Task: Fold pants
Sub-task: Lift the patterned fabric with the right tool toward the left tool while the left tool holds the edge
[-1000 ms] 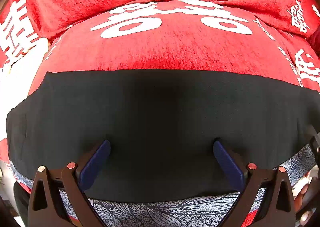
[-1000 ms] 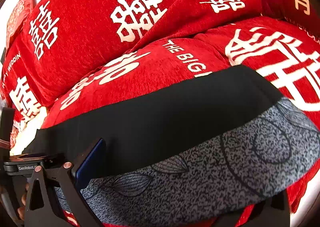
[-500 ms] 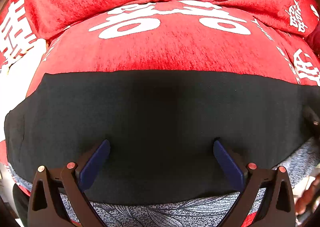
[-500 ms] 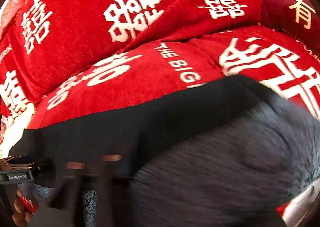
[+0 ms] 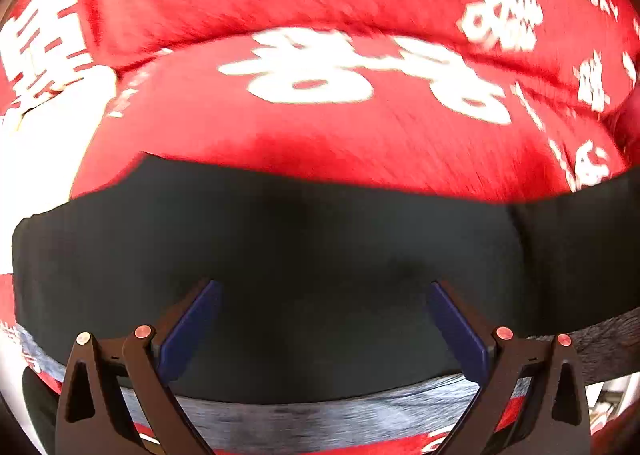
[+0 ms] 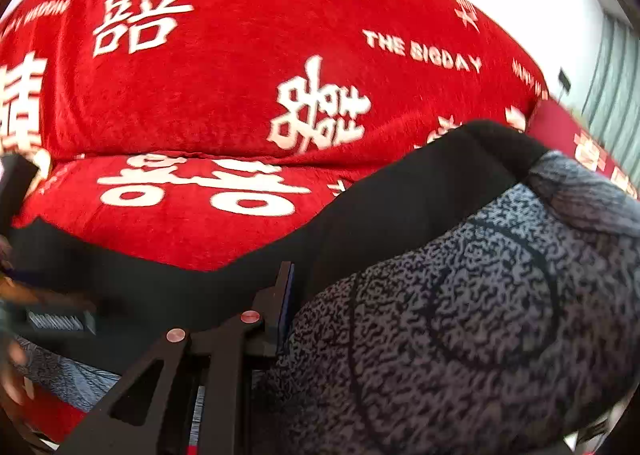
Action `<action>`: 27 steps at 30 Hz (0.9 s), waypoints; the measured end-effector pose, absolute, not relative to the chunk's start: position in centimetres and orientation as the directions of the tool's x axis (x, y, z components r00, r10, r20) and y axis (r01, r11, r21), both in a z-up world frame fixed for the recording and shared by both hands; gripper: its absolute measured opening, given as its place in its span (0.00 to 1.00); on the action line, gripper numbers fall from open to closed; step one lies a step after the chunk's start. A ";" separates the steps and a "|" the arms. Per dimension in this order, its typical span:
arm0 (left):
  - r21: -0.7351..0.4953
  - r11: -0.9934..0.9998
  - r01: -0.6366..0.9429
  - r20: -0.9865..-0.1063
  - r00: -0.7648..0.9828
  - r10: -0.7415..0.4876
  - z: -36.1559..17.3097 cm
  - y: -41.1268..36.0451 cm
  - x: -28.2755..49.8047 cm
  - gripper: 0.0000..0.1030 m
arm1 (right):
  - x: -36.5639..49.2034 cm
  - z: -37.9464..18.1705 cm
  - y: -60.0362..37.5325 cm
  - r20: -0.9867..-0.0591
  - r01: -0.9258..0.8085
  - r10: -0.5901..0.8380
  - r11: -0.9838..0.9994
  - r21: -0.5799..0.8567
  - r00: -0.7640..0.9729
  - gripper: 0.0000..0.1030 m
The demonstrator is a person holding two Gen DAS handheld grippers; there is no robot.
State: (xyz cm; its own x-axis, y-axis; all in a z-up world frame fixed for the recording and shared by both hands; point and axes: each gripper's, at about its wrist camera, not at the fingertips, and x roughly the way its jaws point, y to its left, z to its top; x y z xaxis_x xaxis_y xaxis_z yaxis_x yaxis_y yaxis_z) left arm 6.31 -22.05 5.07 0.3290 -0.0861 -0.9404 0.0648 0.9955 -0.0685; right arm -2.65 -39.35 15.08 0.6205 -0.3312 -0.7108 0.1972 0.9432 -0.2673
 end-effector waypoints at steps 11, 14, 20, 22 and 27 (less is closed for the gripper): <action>-0.155 0.969 -0.192 -0.922 0.379 -0.072 6.1 -4.4 5.1 1.00 | -0.5 10.2 -21.6 -0.694 -0.002 -0.362 0.886 -0.463 0.622 0.22; -0.161 0.957 -0.239 -0.932 0.355 -0.068 4.6 -1.6 4.3 1.00 | -0.3 6.3 -17.7 -0.728 -0.087 -0.373 0.857 -0.507 0.575 0.22; -0.186 0.944 -0.274 -0.936 0.342 -0.086 3.0 0.9 3.5 1.00 | -0.6 2.7 -14.2 -0.679 -0.123 -0.490 0.755 -0.644 0.547 0.31; -0.198 0.943 -0.268 -0.934 0.344 -0.099 2.8 0.8 3.5 1.00 | -1.3 3.5 -13.7 -0.693 -0.165 -0.461 0.755 -0.634 0.555 0.40; -0.206 0.953 -0.221 -0.925 0.362 -0.115 3.6 -0.6 3.6 1.00 | -5.6 8.0 -13.4 -0.760 -0.297 -0.261 0.807 -0.510 0.596 0.78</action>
State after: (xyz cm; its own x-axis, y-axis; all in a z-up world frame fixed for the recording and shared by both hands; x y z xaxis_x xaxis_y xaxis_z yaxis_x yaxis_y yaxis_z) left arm 3.63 -0.55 3.57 0.3623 -0.1153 -0.9249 -0.2214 0.9533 -0.2056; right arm -5.61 -13.39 7.99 0.5955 -0.2615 -0.7596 -0.2966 0.8072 -0.5104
